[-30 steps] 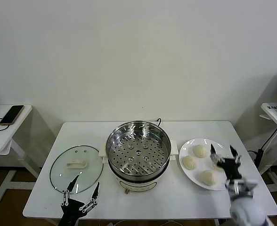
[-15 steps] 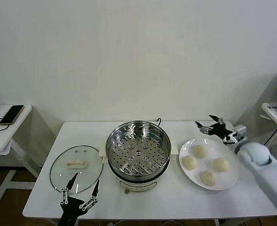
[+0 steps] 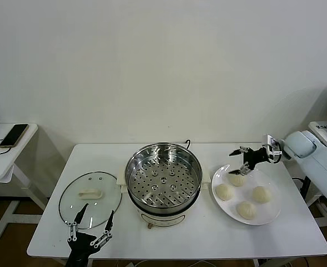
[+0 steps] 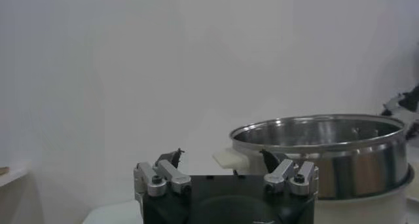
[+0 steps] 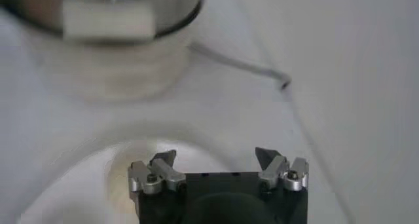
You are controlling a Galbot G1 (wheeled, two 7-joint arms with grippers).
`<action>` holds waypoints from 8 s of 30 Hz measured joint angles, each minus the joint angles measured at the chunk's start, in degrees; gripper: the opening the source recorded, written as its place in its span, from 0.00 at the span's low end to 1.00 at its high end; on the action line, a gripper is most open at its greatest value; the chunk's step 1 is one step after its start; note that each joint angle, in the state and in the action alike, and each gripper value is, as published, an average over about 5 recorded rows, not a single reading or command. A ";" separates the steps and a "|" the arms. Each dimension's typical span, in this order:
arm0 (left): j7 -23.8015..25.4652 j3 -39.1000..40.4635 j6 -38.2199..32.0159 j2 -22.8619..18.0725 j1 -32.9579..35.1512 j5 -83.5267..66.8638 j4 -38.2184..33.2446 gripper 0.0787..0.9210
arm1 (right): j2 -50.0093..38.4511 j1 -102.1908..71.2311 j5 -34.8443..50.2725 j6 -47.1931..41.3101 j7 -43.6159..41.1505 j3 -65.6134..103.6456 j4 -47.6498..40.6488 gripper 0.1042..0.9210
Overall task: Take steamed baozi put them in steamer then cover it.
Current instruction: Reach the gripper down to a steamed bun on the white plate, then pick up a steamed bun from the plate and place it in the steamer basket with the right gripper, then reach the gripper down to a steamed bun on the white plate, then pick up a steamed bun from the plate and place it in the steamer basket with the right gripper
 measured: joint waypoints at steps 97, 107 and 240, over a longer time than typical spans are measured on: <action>-2.12 0.22 -1.49 -0.97 -0.01 0.00 -2.17 0.88 | 31.07 20.15 -31.92 34.20 1.12 -23.21 11.37 0.88; -2.31 -0.05 -1.50 -0.61 0.02 0.00 -1.98 0.88 | 24.75 25.10 -17.49 23.52 -5.34 -22.48 12.93 0.88; -3.54 3.62 -3.04 1.22 -3.69 0.95 -0.77 0.88 | 35.94 42.22 31.01 -18.60 9.01 -55.03 17.23 0.88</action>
